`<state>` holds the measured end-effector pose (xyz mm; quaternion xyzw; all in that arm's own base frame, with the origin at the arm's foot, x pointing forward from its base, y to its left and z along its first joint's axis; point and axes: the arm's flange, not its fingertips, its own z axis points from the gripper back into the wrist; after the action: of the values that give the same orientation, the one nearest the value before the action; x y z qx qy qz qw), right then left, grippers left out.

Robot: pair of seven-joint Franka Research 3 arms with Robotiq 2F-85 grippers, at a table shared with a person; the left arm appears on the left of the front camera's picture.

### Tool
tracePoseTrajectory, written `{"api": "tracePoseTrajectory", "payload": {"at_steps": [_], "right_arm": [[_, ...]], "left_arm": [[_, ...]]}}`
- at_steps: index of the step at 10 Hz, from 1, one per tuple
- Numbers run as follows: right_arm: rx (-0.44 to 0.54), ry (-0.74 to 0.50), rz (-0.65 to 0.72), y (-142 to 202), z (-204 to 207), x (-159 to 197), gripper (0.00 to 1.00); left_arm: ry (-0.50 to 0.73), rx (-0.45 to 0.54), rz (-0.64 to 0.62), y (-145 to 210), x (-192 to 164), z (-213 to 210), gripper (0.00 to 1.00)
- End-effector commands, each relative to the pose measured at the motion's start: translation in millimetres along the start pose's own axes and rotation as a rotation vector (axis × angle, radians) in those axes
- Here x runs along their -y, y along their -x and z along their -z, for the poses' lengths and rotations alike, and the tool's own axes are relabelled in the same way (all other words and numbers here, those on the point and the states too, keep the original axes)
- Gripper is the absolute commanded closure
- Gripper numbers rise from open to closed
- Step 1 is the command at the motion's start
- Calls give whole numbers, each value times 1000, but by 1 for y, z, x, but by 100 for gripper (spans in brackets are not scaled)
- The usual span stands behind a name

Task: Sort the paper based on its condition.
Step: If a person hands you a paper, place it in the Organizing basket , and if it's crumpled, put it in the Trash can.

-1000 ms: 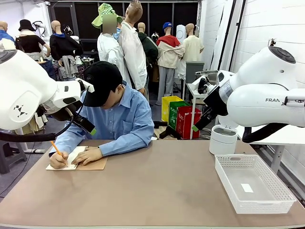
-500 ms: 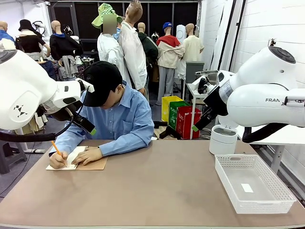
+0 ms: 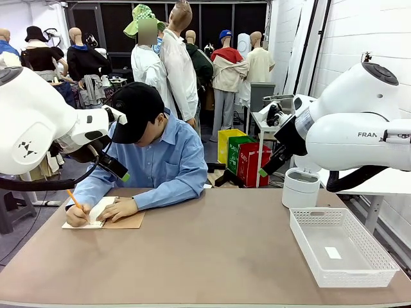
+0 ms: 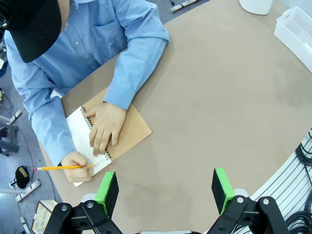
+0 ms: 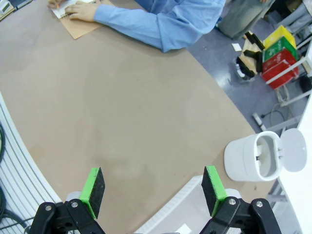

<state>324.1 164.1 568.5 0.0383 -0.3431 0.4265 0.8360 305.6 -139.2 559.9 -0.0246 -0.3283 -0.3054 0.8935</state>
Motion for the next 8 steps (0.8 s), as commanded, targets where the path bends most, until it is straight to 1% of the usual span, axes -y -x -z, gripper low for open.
{"api": "tracePoseTrajectory", "payload": {"at_steps": [1,8], "right_arm": [[1,-2,-2,0,0,-1,0],[1,-2,-2,0,0,-1,0]], "left_arm": [[-1,2,0,0,0,0,0],[-1,2,0,0,0,0,0]]}}
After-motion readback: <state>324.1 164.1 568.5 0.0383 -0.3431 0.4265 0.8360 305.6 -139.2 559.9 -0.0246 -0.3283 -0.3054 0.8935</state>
